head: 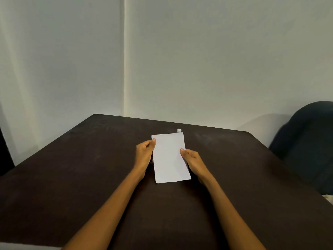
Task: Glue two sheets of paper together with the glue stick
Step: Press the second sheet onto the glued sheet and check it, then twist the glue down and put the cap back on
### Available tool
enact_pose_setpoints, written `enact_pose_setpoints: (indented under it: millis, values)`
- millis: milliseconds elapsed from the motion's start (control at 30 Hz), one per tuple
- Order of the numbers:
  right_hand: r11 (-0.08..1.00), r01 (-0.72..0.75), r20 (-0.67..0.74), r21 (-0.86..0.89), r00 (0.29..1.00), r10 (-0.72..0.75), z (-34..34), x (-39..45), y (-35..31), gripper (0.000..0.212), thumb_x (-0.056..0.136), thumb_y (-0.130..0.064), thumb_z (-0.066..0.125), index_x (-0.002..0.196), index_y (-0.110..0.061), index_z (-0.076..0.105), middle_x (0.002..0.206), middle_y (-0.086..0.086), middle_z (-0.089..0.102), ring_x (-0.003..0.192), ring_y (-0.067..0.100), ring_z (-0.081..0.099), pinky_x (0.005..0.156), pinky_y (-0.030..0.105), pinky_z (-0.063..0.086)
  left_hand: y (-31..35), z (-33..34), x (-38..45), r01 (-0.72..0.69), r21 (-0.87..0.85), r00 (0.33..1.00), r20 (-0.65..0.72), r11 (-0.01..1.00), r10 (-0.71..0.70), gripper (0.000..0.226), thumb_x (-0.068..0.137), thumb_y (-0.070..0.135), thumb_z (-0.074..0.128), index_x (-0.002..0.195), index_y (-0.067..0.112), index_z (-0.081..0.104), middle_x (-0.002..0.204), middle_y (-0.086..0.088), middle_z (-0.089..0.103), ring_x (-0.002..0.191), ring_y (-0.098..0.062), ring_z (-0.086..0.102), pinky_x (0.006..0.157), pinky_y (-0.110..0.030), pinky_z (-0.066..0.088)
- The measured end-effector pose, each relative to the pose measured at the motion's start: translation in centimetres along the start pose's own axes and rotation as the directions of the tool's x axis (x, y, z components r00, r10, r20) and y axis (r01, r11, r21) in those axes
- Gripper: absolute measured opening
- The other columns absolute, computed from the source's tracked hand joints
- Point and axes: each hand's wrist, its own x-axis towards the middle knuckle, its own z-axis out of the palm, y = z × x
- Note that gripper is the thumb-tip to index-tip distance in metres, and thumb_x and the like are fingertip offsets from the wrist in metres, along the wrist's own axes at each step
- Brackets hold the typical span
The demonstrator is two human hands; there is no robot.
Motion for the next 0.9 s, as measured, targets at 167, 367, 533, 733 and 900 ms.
enact_pose_setpoints:
  millis: [167, 367, 533, 733, 900]
  values:
    - [1.0, 0.0, -0.213, 0.022, 0.977, 0.004, -0.6, 0.3, -0.1, 0.03, 0.099, -0.034, 0.041, 0.084, -0.016, 0.059, 0.091, 0.006, 0.068, 0.08, 0.016, 0.065, 0.071, 0.029, 0.051, 0.1, 1.0, -1.1, -0.088, 0.105, 0.985, 0.155, 0.991, 0.071, 0.026, 0.094, 0.027, 0.051, 0.1, 0.004, 0.062, 0.083, -0.01, 0.069, 0.067, -0.015, 0.062, 0.056, -0.022, 0.047]
    - [0.955, -0.118, -0.603, -0.273, 0.795, -0.074, -4.7, 0.2, 0.6, 0.026, 0.096, -0.035, 0.046, 0.113, -0.018, 0.054, 0.111, 0.006, 0.064, 0.091, 0.018, 0.059, 0.074, 0.032, 0.046, -0.1, 6.7, -1.6, -0.117, 0.356, 0.954, 0.3, 0.927, 0.005, 0.071, 0.083, 0.021, 0.067, 0.142, 0.019, 0.029, 0.082, -0.004, 0.071, 0.084, -0.016, 0.067, 0.084, -0.037, 0.053]
    - [0.743, -0.336, -0.589, -0.579, 0.803, -0.096, -7.8, -0.1, 1.9, 0.027, 0.097, -0.031, 0.044, 0.12, -0.016, 0.046, 0.111, 0.009, 0.066, 0.1, 0.026, 0.062, 0.09, 0.038, 0.043, -1.2, 10.5, -1.1, -0.393, 0.704, 0.907, 0.401, 0.591, 0.125, 0.064, 0.086, 0.034, 0.059, 0.141, 0.019, 0.029, 0.097, -0.002, 0.064, 0.099, -0.021, 0.058, 0.096, -0.036, 0.036]
    - [0.34, -0.246, -0.364, -0.908, 0.863, -0.35, -6.9, 0.4, 2.0, 0.047, 0.096, -0.032, 0.042, 0.141, -0.02, 0.034, 0.151, 0.004, 0.031, 0.138, 0.022, 0.029, 0.108, 0.041, 0.025, -2.4, 10.8, -0.8, -0.516, 0.762, 0.839, 0.543, 0.391, 0.049, 0.04, 0.096, 0.036, 0.04, 0.128, 0.016, 0.049, 0.152, -0.003, 0.027, 0.141, -0.021, 0.021, 0.114, -0.047, 0.016]
    - [0.512, -0.021, -0.029, -0.858, 1.0, -0.008, -5.4, 1.1, 2.5, 0.047, 0.102, -0.034, 0.02, 0.146, -0.019, 0.03, 0.157, -0.003, 0.023, 0.145, 0.013, 0.015, 0.117, 0.043, 0.006, -2.6, 10.7, -0.7, -0.514, 0.745, 0.817, 0.576, 0.425, -0.022, 0.045, 0.099, 0.028, 0.029, 0.142, 0.016, 0.033, 0.152, 0.001, 0.031, 0.144, -0.016, 0.017, 0.117, -0.046, 0.008]
